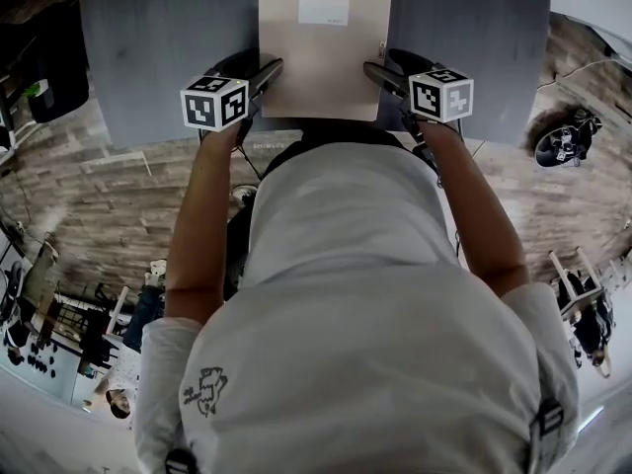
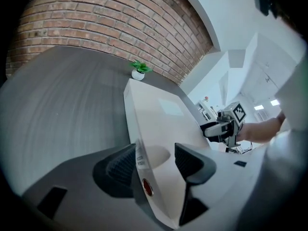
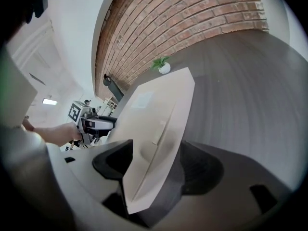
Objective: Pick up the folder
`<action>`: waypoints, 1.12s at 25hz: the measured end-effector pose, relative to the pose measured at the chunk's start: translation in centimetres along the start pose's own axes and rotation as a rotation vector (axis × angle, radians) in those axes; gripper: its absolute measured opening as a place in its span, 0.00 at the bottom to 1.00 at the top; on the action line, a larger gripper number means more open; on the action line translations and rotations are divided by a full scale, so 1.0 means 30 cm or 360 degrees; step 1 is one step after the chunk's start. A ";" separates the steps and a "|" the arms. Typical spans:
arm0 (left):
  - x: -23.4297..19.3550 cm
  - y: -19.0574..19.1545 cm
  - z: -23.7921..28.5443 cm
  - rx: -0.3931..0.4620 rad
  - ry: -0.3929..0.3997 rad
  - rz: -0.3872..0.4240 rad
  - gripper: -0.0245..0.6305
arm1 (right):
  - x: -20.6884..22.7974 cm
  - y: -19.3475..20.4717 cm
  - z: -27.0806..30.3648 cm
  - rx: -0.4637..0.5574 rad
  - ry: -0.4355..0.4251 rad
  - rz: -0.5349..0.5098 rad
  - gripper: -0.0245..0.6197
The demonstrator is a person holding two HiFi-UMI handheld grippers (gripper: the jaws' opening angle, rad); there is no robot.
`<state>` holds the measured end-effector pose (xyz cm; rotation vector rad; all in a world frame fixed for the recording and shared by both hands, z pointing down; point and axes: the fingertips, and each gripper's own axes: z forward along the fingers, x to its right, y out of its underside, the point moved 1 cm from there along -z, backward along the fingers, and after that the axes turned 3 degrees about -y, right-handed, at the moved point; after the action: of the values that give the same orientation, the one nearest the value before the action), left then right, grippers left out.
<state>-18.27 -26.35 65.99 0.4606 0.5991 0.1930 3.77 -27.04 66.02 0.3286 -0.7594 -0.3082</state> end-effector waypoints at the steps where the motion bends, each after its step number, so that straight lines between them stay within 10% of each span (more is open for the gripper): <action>1: 0.000 0.001 0.006 -0.0003 0.0004 -0.0011 0.44 | 0.003 0.002 0.006 0.0002 -0.0011 0.0010 0.52; 28: -0.003 0.021 0.036 0.0048 -0.0021 -0.0194 0.41 | 0.016 0.028 0.048 -0.0025 -0.0022 0.0060 0.46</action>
<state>-17.74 -26.23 67.13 0.4524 0.6158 0.0650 3.19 -26.72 67.64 0.2971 -0.7758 -0.2810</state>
